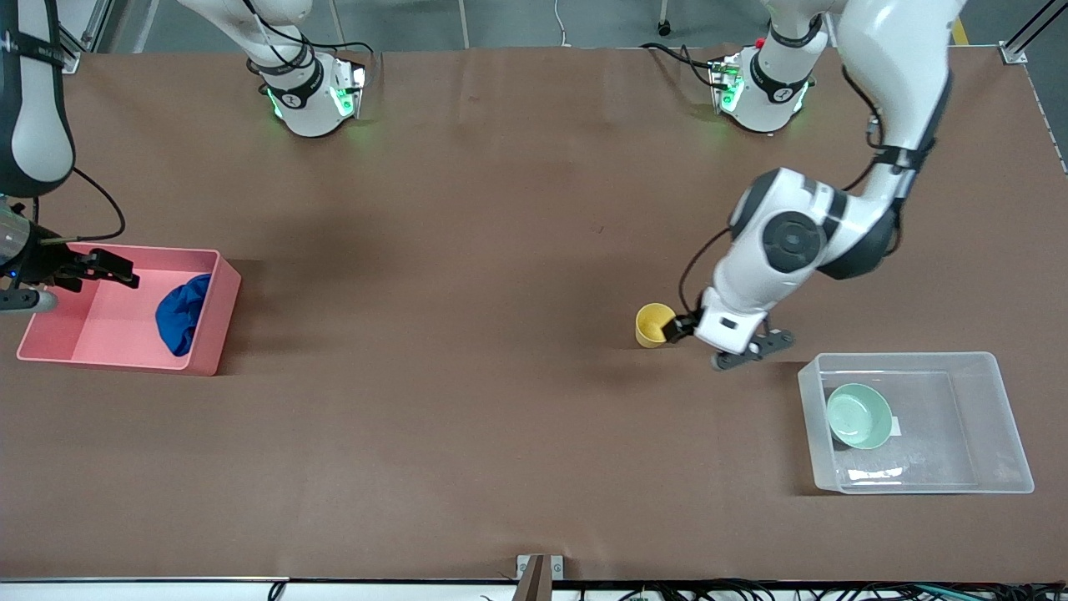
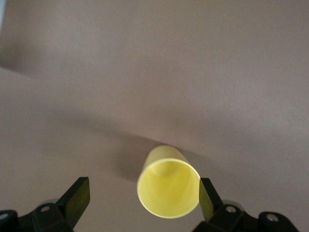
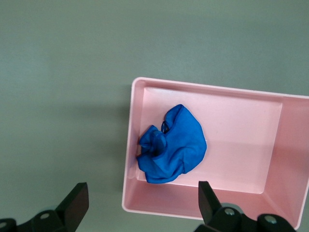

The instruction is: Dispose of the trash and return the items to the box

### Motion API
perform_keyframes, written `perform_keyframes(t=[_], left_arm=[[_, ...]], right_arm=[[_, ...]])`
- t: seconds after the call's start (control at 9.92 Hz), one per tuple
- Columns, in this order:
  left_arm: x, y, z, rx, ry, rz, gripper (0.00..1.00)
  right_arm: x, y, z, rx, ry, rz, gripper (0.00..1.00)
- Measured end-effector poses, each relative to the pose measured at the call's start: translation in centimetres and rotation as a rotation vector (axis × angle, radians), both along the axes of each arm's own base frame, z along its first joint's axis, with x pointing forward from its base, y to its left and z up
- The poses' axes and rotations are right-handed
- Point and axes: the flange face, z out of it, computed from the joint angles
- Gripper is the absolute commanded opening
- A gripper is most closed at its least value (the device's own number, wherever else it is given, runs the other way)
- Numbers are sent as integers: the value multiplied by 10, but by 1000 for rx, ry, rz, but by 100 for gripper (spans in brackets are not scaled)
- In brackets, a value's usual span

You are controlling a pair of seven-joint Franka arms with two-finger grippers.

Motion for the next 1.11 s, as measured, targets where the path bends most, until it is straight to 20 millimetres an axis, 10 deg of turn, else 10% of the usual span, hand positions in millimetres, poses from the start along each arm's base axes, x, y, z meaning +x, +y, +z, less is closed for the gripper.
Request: perform_keyframes(t=[0.4,0.71,1.11], left_arm=[[-28,-9,-46,20,46,-15,61],[-28,-12,-75,16,47,24,3],[-9,-15,-58,-3,11,70,0]], right_arm=[[-8,49,45,4,1,5,100],[-24,80,86,10,25,-2,100],[-47,124,139,10,11,8,100]])
